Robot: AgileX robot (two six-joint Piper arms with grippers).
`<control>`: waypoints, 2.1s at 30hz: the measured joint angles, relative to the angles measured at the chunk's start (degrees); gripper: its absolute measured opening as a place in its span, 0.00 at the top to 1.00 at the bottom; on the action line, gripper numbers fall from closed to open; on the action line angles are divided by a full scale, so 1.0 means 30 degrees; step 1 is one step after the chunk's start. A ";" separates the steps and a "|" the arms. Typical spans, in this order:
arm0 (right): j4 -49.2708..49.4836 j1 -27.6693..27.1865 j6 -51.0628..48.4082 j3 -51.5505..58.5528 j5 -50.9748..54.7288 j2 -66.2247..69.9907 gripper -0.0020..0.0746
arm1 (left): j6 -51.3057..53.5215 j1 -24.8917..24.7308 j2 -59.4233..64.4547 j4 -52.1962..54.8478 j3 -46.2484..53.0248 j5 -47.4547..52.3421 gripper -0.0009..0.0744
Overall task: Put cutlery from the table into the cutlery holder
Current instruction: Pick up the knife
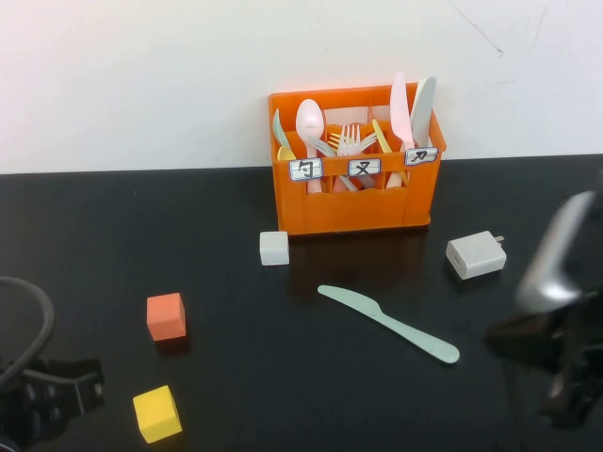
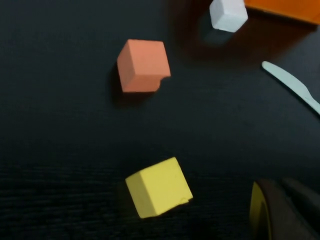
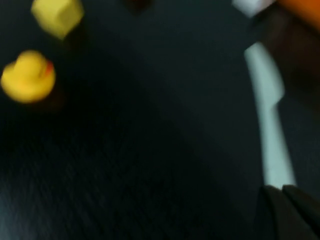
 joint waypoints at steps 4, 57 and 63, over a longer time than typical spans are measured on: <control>-0.3786 0.1740 0.2887 -0.1783 0.0997 0.2592 0.98 | 0.0000 0.0000 0.0000 -0.0204 0.0000 0.0555 0.99; -1.3449 0.3769 0.6738 -1.2531 0.3252 1.6046 0.44 | 0.1114 0.0000 0.1148 -0.1448 0.0000 0.1186 0.99; -1.3449 0.3769 0.6894 -1.2571 0.2985 1.6167 0.44 | 0.1231 0.0000 0.1188 -0.1651 0.0000 0.1186 0.99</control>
